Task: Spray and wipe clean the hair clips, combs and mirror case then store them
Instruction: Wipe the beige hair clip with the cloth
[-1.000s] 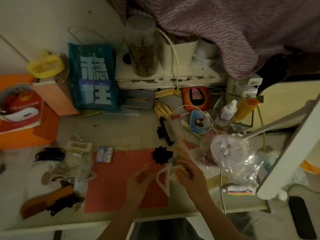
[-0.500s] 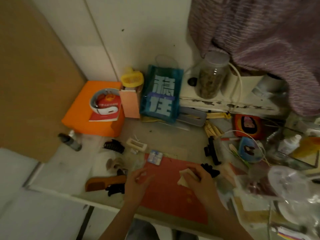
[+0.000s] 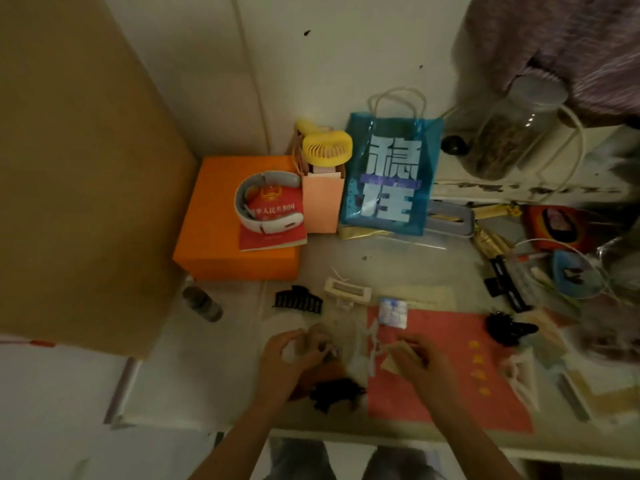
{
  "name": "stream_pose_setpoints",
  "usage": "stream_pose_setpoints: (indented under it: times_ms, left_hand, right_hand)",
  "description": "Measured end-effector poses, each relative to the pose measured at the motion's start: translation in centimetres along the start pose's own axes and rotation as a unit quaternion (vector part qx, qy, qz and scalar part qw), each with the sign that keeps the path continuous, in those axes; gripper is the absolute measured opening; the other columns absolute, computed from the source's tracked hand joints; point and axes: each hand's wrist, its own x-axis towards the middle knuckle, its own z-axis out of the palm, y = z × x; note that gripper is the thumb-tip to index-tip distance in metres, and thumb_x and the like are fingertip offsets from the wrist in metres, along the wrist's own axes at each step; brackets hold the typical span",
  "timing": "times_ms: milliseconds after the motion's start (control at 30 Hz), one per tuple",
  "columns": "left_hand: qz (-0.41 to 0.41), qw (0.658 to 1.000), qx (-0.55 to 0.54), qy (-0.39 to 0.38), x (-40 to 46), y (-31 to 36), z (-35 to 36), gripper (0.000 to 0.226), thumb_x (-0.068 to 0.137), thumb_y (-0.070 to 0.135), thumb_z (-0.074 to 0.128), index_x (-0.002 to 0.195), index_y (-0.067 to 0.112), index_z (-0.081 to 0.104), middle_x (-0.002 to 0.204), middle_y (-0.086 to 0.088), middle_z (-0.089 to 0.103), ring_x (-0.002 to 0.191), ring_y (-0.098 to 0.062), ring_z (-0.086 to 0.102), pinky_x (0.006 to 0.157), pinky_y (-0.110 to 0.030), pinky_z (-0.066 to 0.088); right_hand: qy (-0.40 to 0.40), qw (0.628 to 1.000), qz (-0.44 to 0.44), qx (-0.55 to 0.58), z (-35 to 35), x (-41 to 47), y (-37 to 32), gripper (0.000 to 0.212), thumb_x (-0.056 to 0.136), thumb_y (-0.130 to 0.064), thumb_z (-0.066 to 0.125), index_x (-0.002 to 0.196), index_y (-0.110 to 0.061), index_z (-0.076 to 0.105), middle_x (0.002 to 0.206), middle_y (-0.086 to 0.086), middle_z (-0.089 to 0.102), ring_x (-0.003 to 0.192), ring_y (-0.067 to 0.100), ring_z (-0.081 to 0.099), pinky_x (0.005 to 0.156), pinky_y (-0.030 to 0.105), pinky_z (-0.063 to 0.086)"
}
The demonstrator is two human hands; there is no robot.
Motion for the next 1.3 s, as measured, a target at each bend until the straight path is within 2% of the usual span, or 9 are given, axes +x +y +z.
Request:
stream_pose_setpoints:
  times_ms: [133,300,500,633,767,867,1033,1300]
  left_hand:
    - [0.008,0.999,0.020,-0.047,1.7,-1.5,-2.3,0.043,0.077,0.018,0.079,0.114,0.024,0.058,0.113,0.008,0.052,0.106,-0.011,0.049,0.090,-0.019,0.037]
    - [-0.019,0.996,0.012,-0.085,3.1,-2.5,-3.1,0.048,0.077,0.017,0.079,0.120,0.019,0.059,0.119,0.004,0.053,0.112,-0.018,0.052,0.102,-0.036,0.044]
    - [-0.004,0.991,0.021,-0.133,4.9,-3.0,-2.9,0.057,0.074,0.011,0.080,0.125,0.016,0.056,0.122,0.009,0.051,0.114,-0.013,0.050,0.102,-0.029,0.041]
    - [0.008,0.987,0.026,-0.161,6.0,-3.5,-2.3,0.061,0.072,0.006,0.081,0.127,0.014,0.055,0.124,0.007,0.052,0.114,-0.011,0.050,0.096,-0.015,0.038]
    - [0.022,0.984,0.033,-0.175,6.8,-4.1,-1.6,0.062,0.068,0.009,0.085,0.122,0.022,0.057,0.119,0.008,0.057,0.108,-0.008,0.053,0.084,0.001,0.038]
    - [0.036,0.981,0.053,-0.184,7.5,-4.5,-1.3,0.065,0.064,0.009,0.087,0.121,0.021,0.059,0.116,0.010,0.058,0.106,-0.008,0.054,0.082,0.003,0.037]
    - [0.048,0.980,0.070,-0.181,8.0,-4.8,-1.2,0.065,0.061,0.013,0.088,0.116,0.028,0.058,0.110,0.015,0.059,0.099,-0.003,0.055,0.080,0.005,0.037]
    - [0.064,0.986,0.053,-0.146,7.5,-3.7,-2.2,0.055,0.063,0.016,0.087,0.107,0.038,0.061,0.104,0.025,0.060,0.092,0.015,0.054,0.078,0.003,0.038]
  right_hand:
    - [0.026,0.999,0.017,-0.017,3.2,-1.5,-0.3,0.013,0.087,-0.014,0.068,0.100,-0.014,0.067,0.088,0.007,0.071,0.081,0.021,0.067,0.070,0.037,0.054]
    - [0.041,0.999,0.028,-0.012,5.3,-2.3,-0.5,0.017,0.087,-0.012,0.068,0.104,-0.011,0.066,0.088,0.011,0.069,0.082,0.023,0.065,0.069,0.034,0.052]
    - [0.033,0.998,0.053,0.007,6.1,-1.8,0.3,0.012,0.087,-0.012,0.068,0.099,-0.015,0.066,0.086,0.010,0.069,0.085,0.027,0.065,0.071,0.034,0.052]
    - [0.043,0.997,0.062,0.016,6.2,-1.6,0.9,0.011,0.087,-0.012,0.068,0.096,-0.018,0.066,0.084,0.007,0.070,0.083,0.025,0.067,0.070,0.034,0.053]
    - [0.032,0.997,0.069,0.017,6.6,-1.5,1.6,0.009,0.088,-0.013,0.066,0.094,-0.020,0.066,0.082,0.006,0.069,0.081,0.025,0.066,0.074,0.042,0.054]
    - [0.030,0.997,0.074,0.013,6.8,-1.5,2.0,0.006,0.088,-0.014,0.066,0.092,-0.020,0.067,0.079,0.003,0.069,0.077,0.025,0.066,0.071,0.041,0.054]
    - [0.033,0.996,0.073,0.025,6.8,-1.6,2.4,0.009,0.088,-0.014,0.066,0.088,-0.023,0.066,0.078,0.000,0.069,0.075,0.019,0.067,0.066,0.031,0.054]
    - [0.046,0.997,0.064,0.022,6.5,-2.1,2.4,0.007,0.089,-0.011,0.064,0.090,-0.017,0.067,0.077,0.002,0.069,0.075,0.022,0.066,0.069,0.039,0.054]
